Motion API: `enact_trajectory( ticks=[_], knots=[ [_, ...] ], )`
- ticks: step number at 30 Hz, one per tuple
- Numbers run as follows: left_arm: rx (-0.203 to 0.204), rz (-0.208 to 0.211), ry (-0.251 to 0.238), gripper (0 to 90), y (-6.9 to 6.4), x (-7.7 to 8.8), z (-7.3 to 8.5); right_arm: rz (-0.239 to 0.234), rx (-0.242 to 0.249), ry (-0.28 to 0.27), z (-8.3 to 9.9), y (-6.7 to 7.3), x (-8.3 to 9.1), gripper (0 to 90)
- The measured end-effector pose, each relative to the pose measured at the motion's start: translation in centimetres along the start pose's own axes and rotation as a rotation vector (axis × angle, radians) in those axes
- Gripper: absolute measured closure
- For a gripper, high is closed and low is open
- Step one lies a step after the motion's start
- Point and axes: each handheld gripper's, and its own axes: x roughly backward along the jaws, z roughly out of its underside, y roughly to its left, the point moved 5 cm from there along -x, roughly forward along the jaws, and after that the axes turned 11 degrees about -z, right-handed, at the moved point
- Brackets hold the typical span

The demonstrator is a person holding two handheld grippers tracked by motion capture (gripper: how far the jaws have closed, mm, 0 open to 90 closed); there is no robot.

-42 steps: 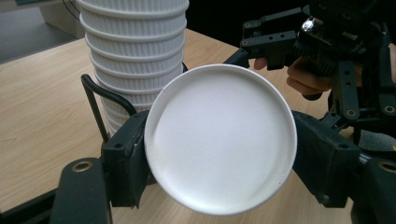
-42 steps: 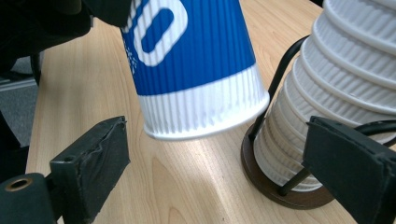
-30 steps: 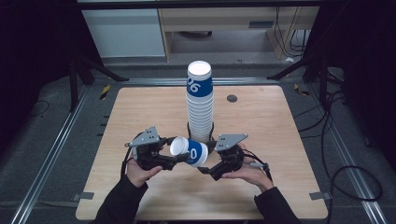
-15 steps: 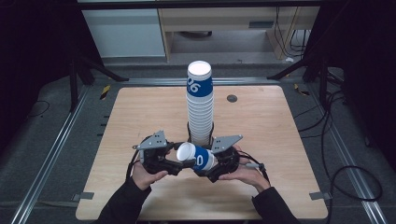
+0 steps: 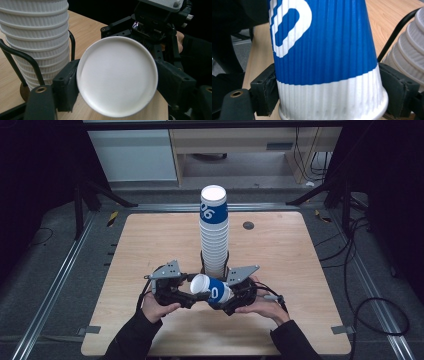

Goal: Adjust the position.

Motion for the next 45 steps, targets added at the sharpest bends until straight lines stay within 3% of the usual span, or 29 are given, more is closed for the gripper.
enact_trajectory(
  ticks=[7, 14, 18, 19, 20, 22, 30, 37, 45],
  knots=[
    [-0.005, -0.001, 0.012, 18.0, 0.0, 0.2, -0.1, -0.003, 0.004, 0.018, 0.2, 0.0, 0.0, 16.1],
    [-0.019, -0.021, 0.029, 15.7, 0.6, 1.0, -0.3, 0.03, 0.018, 0.045, 0.4, -0.3, 0.7, 16.1],
    [-0.021, -0.021, 0.085, 14.5, 1.0, 0.8, 0.2, 0.035, 0.033, 0.079, 0.6, -0.2, 0.6, 16.0],
    [-0.022, -0.009, 0.118, 14.3, 0.9, 0.4, 0.6, 0.034, 0.038, 0.087, 0.7, -0.2, 0.4, 16.0],
    [-0.022, -0.009, 0.118, 14.1, 0.9, 0.4, 0.6, 0.032, 0.041, 0.099, 0.8, -0.1, 0.3, 16.0],
    [-0.037, 0.003, 0.176, 14.0, 0.6, -0.4, 1.3, 0.027, 0.052, 0.126, 1.0, 0.1, -0.1, 15.9],
    [-0.053, 0.039, 0.255, 17.4, 0.1, -1.5, 2.3, 0.013, 0.089, 0.193, 1.3, 0.5, -1.1, 15.9],
    [-0.057, 0.07, 0.274, 25.0, -0.1, -1.7, 2.6, 0.013, 0.099, 0.204, 1.4, 0.7, -1.2, 15.8],
    [-0.059, 0.064, 0.259, 25.6, -0.1, -1.6, 2.6, 0.016, 0.088, 0.197, 1.3, 0.6, -1.3, 13.7]
  ],
)
